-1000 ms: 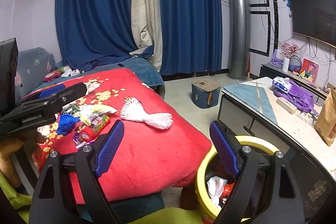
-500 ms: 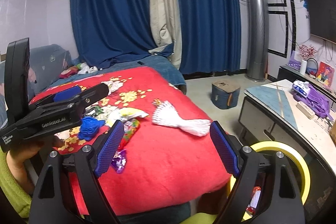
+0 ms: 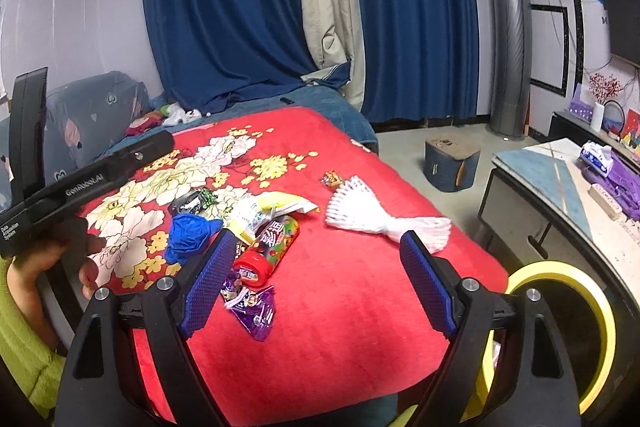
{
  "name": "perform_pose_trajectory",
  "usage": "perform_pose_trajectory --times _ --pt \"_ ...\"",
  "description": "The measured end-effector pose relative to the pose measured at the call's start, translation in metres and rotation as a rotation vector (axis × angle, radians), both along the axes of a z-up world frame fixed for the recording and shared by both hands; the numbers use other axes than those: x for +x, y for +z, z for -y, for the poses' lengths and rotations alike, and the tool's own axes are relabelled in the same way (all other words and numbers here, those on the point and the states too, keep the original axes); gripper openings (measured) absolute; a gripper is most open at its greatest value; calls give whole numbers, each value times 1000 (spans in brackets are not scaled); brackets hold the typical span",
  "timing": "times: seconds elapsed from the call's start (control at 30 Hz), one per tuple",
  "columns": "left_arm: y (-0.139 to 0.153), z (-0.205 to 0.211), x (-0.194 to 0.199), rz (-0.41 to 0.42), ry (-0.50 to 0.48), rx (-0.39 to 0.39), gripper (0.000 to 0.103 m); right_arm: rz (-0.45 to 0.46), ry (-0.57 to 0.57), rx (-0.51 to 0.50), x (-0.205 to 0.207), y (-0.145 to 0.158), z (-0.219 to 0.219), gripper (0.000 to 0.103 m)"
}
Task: Collect trash
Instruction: 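Move both open grippers back over the remaining trash on the bed, then grasp the blue glove with the left gripper while the right gripper grasps a purple wrapper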
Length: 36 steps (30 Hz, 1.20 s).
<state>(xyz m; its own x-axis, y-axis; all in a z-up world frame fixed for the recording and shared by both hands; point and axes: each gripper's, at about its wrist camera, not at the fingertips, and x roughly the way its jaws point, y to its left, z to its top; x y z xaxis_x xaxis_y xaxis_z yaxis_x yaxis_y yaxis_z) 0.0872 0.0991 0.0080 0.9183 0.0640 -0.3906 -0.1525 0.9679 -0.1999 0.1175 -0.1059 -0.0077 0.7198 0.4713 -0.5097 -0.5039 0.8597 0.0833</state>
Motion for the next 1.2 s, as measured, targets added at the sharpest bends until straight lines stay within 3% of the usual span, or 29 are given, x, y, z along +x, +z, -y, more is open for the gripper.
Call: perform_pose_trajectory --times 0.23,0.37,0.5,0.63,0.73,1.0,1.2 --pt "-6 -22 -5 -22 39 -24 92 -39 19 -6 10 -10 -15 80" --pt "-14 -29 -3 -53 39 -47 92 -76 79 -10 8 -17 -26 69" --pt "-26 -32 0 -106 27 -59 92 -136 156 -32 7 -29 -42 49" --pt "-43 -38 8 -170 5 -104 82 -161 205 -62 6 -39 -56 35" --pt "-57 -41 13 -220 -10 -146 75 -181 233 -66 7 -43 -63 29" --pt "-70 -39 19 -273 -51 -189 74 -253 235 -55 15 -59 -68 13" --pt "-79 -39 23 -308 -68 -223 74 -255 240 -39 11 -58 -63 10"
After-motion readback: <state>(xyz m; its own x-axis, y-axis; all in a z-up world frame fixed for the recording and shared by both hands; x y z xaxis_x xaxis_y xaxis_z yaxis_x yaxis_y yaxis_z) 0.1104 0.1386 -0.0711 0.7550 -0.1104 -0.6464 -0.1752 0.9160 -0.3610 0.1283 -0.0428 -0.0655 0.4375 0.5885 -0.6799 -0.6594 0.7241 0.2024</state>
